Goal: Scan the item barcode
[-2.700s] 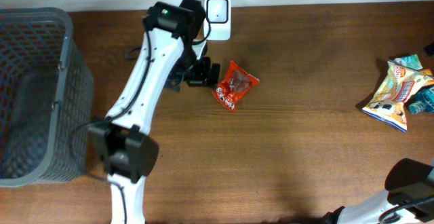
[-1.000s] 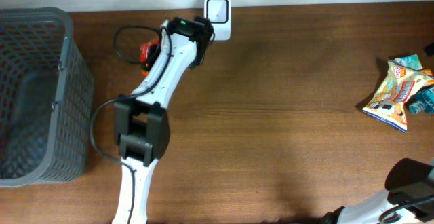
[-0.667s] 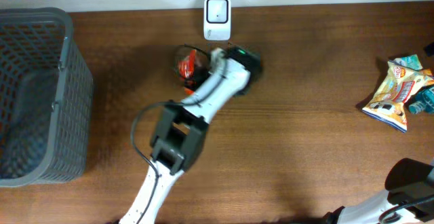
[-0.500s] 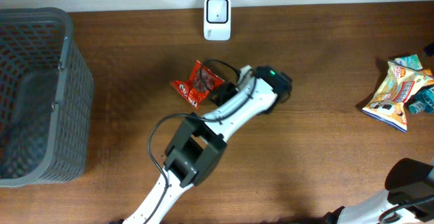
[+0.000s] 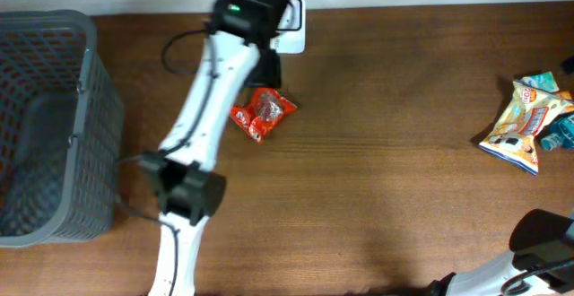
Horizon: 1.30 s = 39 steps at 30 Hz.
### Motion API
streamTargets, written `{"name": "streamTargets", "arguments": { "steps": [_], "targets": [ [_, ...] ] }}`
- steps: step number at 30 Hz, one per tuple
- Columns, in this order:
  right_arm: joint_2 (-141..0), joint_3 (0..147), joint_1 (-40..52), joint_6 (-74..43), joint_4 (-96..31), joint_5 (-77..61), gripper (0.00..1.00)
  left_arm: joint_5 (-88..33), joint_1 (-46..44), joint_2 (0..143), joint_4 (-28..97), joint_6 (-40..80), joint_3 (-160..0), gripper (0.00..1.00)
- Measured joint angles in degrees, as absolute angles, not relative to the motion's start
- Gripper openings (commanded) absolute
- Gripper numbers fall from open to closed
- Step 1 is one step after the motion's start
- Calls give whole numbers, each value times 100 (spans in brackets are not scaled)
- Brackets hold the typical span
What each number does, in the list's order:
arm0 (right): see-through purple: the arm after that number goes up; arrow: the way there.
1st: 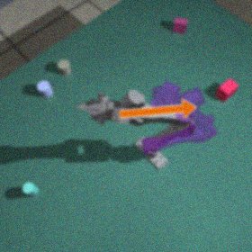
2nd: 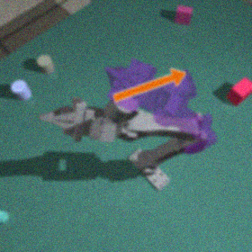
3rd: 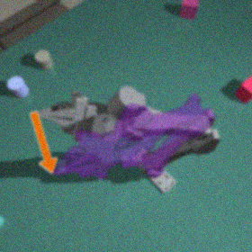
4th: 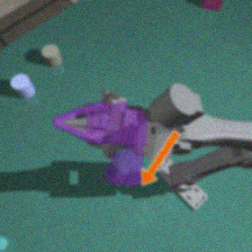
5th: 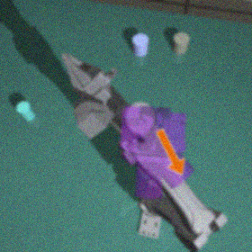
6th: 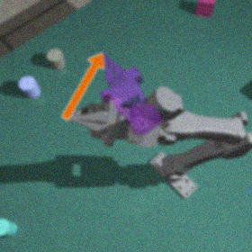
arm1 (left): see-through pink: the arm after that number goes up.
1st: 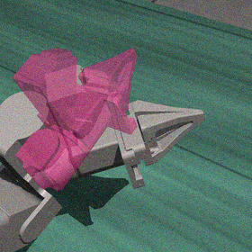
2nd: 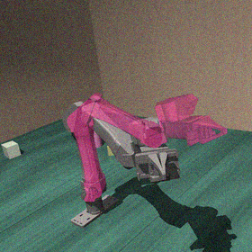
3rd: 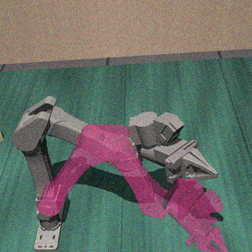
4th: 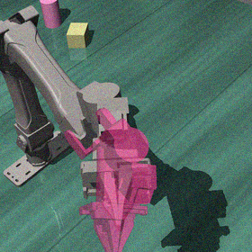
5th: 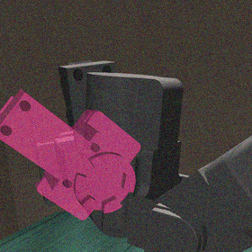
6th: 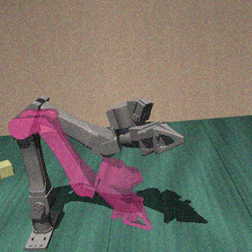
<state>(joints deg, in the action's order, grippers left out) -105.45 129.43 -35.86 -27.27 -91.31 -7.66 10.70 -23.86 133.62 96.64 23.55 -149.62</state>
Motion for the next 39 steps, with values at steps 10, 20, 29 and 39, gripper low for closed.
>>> {"name": "streamTargets", "arguments": {
  "steps": [10,20,29,39],
  "targets": [
    [-10549,12943,-3586,-2727,-9131,-766,98,-480,-1820,11764,6746,1879,-9970,97],
    [-10549,12943,-3588,-2731,-9129,-764,98,-1586,-1072,11775,4281,2099,-8739,58],
    [-10549,12943,-3586,-2729,-9131,-764,98,-1562,-1245,11775,3938,2416,-8495,29],
    [-10549,12943,-3586,-2729,-9133,-764,98,-847,-1310,11920,4252,2150,-8785,0]
  ]
}}
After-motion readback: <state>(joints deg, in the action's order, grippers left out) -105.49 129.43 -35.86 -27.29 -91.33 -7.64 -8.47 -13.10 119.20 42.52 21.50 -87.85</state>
